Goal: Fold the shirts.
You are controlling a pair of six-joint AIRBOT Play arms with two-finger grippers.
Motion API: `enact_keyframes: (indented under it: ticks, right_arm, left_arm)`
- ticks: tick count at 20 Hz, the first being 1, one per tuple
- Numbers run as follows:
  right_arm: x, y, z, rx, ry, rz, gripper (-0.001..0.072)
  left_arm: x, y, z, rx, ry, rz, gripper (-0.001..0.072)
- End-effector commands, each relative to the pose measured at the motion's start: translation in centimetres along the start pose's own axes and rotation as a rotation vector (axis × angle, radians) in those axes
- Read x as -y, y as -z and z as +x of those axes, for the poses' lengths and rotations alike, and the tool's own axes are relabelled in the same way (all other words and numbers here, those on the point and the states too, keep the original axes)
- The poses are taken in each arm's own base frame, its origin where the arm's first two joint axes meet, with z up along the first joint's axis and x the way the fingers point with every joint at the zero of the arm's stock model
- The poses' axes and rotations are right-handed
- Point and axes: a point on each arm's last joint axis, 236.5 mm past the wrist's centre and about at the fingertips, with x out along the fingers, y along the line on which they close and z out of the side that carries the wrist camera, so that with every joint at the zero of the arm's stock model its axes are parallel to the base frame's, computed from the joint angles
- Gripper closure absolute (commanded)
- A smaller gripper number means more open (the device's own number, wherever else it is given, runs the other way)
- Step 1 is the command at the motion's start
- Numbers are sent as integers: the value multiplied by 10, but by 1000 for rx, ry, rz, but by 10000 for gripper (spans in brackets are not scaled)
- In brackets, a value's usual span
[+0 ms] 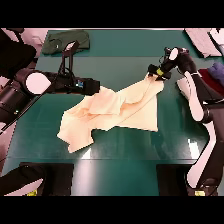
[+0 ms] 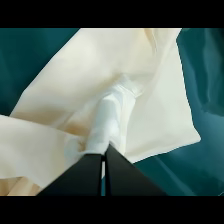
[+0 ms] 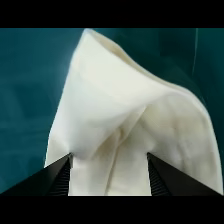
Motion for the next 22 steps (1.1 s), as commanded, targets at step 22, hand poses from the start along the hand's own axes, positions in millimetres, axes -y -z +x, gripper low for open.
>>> enact_keyframes:
  ticks: [22]
  right_arm:
    - [-93,-21,12,152,-246,97,243]
  left_arm:
    - [-2,2,1,-8,-3,36,686]
